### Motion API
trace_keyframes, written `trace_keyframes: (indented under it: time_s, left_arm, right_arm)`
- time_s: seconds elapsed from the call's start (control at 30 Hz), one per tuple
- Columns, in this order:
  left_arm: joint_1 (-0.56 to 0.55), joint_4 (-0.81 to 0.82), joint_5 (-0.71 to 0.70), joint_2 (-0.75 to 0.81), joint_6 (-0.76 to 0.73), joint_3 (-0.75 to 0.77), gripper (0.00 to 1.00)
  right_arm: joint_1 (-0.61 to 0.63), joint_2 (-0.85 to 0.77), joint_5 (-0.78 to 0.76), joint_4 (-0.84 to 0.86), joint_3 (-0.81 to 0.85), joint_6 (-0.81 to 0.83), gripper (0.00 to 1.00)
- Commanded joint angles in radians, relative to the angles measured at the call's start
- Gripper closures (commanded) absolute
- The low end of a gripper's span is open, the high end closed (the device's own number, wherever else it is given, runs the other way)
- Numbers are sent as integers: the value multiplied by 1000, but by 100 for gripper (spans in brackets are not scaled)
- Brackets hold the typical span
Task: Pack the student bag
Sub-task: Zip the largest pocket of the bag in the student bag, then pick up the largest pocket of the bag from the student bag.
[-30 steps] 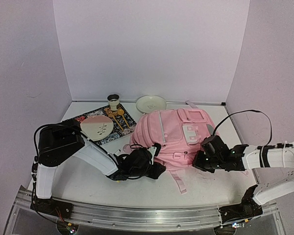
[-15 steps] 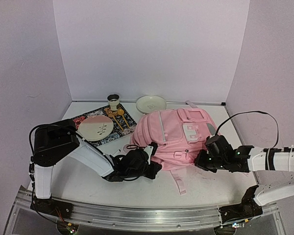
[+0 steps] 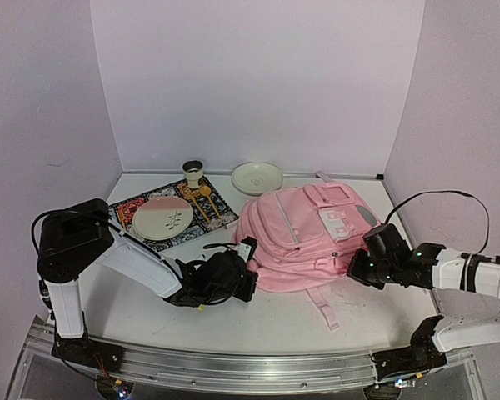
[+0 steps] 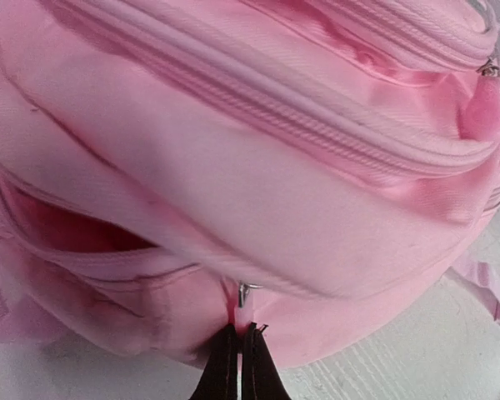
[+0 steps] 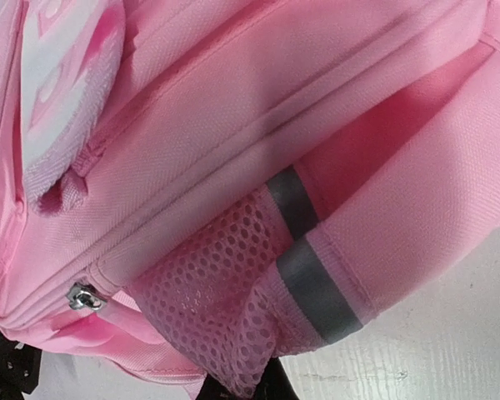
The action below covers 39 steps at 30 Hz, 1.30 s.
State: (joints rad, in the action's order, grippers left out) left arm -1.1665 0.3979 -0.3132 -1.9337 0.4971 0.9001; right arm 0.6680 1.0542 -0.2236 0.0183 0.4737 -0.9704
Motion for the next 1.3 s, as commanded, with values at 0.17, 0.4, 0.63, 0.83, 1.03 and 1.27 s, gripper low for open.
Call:
trace_keyframes:
  time_s: [0.17,0.4,0.63,0.83,1.03,1.27]
  left_arm:
    - [35,-172,-187,79,-102,-20,100]
    - [52,-193,-176,136,-147,-42,100]
    - [39,-190,72,110,-171,1,100]
    - [7,-151,127,121,-114,31,80]
    - [3,-110,202,100,-98,56,61]
    - [29,-91,185,89,-66,67,51]
  right_arm:
    - [-202,-87,-152,-152,78,98,100]
    - [-305,-12,-110,-149,147,198,98]
    - [-306,106,18,-103,230,330,92]
    - [-306,100,79,-81,217,343,91]
    - [-306,99,117,-59,196,348,91]
    - [-306,80,117,-56,184,351,91]
